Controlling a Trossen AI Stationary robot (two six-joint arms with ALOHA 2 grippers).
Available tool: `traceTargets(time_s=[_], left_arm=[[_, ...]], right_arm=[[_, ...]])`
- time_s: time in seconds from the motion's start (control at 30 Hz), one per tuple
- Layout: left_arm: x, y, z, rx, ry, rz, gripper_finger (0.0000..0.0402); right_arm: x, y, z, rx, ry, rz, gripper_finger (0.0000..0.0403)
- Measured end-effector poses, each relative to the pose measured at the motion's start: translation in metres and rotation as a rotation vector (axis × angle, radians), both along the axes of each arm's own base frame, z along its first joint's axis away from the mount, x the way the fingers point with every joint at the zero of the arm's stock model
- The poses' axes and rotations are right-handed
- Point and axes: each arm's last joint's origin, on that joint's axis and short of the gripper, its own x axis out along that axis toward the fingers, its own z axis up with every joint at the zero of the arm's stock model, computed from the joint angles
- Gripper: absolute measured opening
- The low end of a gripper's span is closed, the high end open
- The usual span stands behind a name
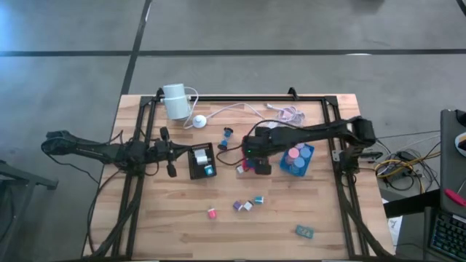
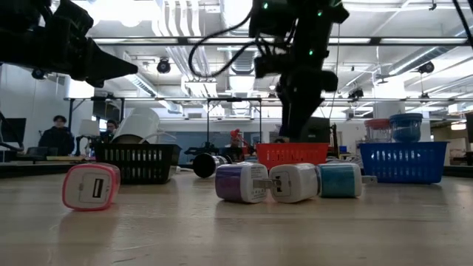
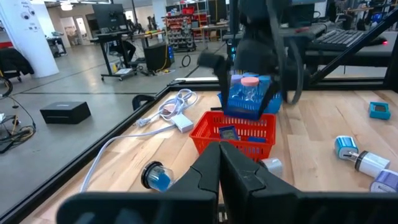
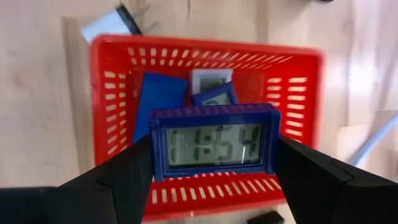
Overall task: Pick & Place Office items
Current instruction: Put the dark blue digital clock into the red bin
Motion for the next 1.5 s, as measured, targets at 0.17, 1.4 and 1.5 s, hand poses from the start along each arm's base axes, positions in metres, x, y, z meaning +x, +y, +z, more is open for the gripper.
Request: traceTargets(time_s=[0.17, 1.4, 1.5], left_arm=[[0.000, 0.000, 0.000, -0.011, -0.005, 0.001, 0.0014], [0.000, 0.000, 0.000, -0.017, -0.007, 0.003, 0.0014], [0.000, 0.000, 0.000, -0.018, -0.007, 0.003, 0.0014]], right_arm=[[0.008, 0.000, -0.017, 0.000, 0.051, 0.007, 0.0279], [0.011, -0.001, -0.039, 0.024, 0.129, -0.007, 0.0341], [0.011, -0.001, -0.039, 0.024, 0.129, -0.005, 0.0340]])
